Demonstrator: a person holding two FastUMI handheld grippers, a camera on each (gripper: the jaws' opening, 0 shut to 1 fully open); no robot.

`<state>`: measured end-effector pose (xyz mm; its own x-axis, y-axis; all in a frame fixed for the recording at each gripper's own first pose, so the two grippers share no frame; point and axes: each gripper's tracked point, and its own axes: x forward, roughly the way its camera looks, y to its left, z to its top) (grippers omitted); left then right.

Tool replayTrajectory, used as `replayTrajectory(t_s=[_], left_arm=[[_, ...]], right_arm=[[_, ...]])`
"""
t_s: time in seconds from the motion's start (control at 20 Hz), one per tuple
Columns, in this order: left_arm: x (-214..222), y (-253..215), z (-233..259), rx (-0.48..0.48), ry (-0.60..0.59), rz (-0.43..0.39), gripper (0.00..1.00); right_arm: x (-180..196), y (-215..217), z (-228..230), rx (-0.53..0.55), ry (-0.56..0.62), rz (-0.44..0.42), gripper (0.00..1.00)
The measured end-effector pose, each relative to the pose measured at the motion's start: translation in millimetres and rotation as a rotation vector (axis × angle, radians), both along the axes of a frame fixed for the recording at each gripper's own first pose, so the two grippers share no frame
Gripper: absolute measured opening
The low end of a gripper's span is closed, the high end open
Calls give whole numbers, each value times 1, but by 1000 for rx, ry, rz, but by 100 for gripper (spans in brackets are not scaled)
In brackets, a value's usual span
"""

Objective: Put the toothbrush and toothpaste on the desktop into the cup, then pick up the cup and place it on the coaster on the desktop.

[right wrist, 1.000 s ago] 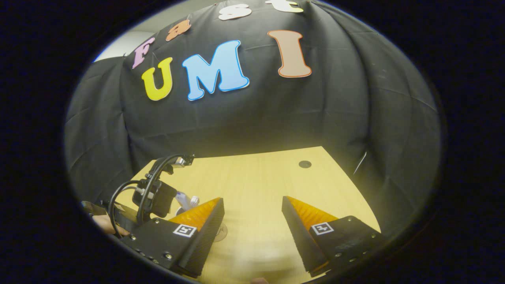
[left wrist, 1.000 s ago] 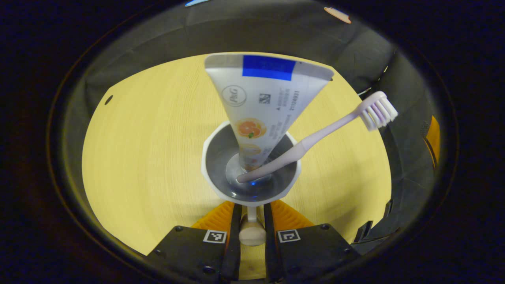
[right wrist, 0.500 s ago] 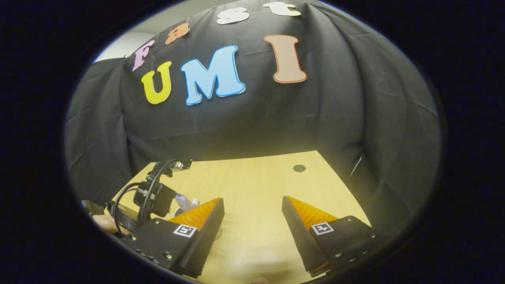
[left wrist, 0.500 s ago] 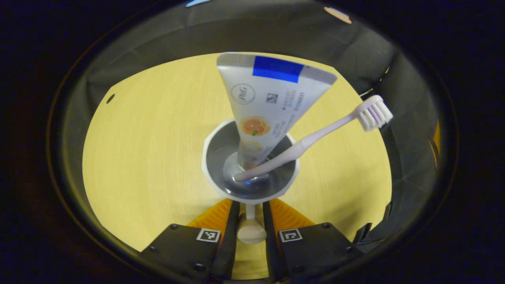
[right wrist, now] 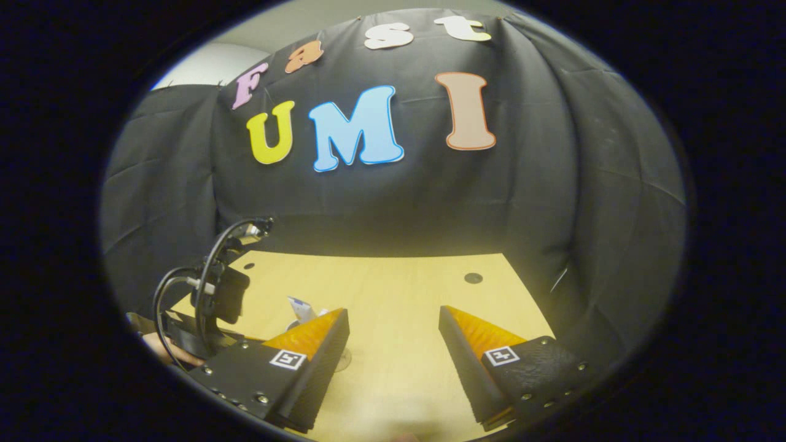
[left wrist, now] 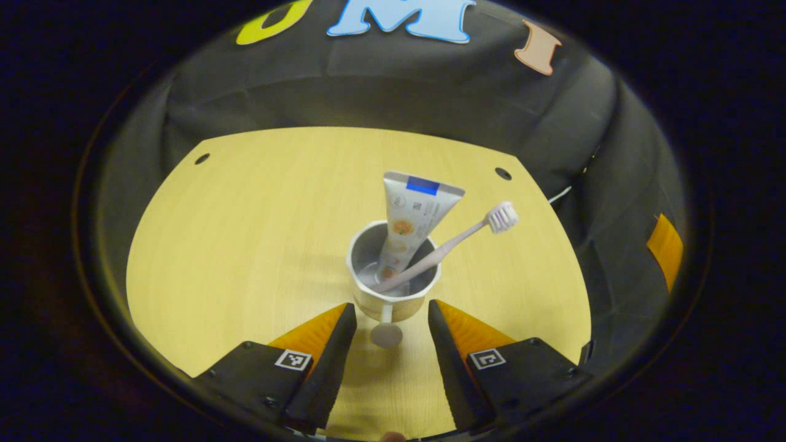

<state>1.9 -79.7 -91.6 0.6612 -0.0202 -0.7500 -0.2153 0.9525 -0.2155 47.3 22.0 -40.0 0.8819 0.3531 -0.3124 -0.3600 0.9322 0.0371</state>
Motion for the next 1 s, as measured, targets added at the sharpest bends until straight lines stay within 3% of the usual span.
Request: replayTrajectory(t_s=[0.05, 0.25, 0.35, 0.4, 0.55, 0.9, 1.0], left_arm=[[-4, 5, 11, 6, -40, 23, 82], [-18, 30, 57, 54, -206, 80, 75], [-24, 37, 79, 67, -291, 94, 78], [-26, 39, 88, 70, -327, 95, 81], [-34, 50, 113, 107, -407, 96, 75], [-35, 63, 156, 204, -555, 75, 75], [-35, 65, 165, 234, -583, 56, 80]], right_arm=[[-1, 0, 2, -5, -12, 6, 90], [-10, 6, 13, -28, -56, 7, 90], [-12, 11, 18, -31, -76, -1, 90], [-14, 13, 21, -34, -87, -10, 90], [-17, 23, 29, -33, -109, -18, 90], [-19, 34, 52, -46, -196, -57, 90], [-21, 33, 54, -49, -211, -83, 89]])
